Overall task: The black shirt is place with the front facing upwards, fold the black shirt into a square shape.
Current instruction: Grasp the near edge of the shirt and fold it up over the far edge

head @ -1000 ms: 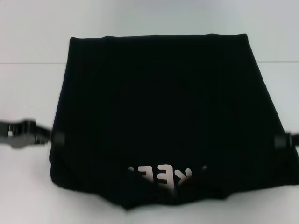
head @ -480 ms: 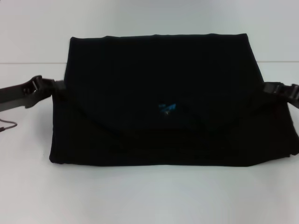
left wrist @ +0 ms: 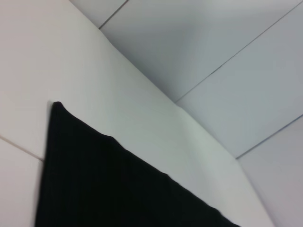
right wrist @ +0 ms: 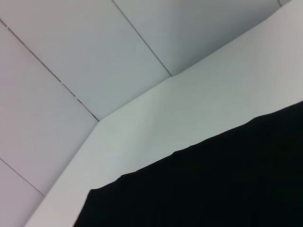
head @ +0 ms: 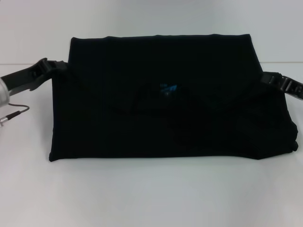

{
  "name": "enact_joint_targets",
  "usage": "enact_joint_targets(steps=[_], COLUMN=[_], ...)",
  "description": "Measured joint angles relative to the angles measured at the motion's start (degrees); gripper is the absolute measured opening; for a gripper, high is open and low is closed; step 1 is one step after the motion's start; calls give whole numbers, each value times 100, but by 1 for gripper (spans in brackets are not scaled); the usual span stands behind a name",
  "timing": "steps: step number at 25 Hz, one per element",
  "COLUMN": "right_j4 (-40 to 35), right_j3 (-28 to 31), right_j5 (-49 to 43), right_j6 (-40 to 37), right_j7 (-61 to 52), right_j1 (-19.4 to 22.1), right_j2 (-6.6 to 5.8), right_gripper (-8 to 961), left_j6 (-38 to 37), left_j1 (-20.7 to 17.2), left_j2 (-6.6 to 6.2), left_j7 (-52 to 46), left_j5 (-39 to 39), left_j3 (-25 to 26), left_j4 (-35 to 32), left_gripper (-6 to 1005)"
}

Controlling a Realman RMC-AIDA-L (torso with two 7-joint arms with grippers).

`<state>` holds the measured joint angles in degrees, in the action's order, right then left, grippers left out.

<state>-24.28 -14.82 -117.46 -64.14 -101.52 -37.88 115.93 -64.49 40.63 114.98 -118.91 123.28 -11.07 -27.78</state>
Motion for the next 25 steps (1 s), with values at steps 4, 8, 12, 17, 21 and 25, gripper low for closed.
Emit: enact_joint_targets(steps=[4,8,12,17,21,25], right_j4=[5,88,198,206,222,241], right_j3=[-2,-6,-125,-234,-237,-270], right_j5=[3,7,3,93,495,627], right_j6=[353,779,1122,1274,1201,1129], right_j7=[198,297,462,657,839,813], right_j1=[-63,-112,-181,-193,-107,-66], right_j2=[126,179,206,285,331,325], right_gripper=[52,52,52,105,205,383], left_j6=[511,968,1224,1469,1553,1715], left_j1=[86,164,214,297,285,204], left_j2=[144,268,353,366,428,463], left_j7=[55,111,122,154,384,440], left_j5=[-8,-16,-20,-26,-113,-208], left_j3=[-178,-324,-395,-409,-380,-365], left_j4=[40,70,116,266,283,343], left_gripper=[20,20,21,67,128,189])
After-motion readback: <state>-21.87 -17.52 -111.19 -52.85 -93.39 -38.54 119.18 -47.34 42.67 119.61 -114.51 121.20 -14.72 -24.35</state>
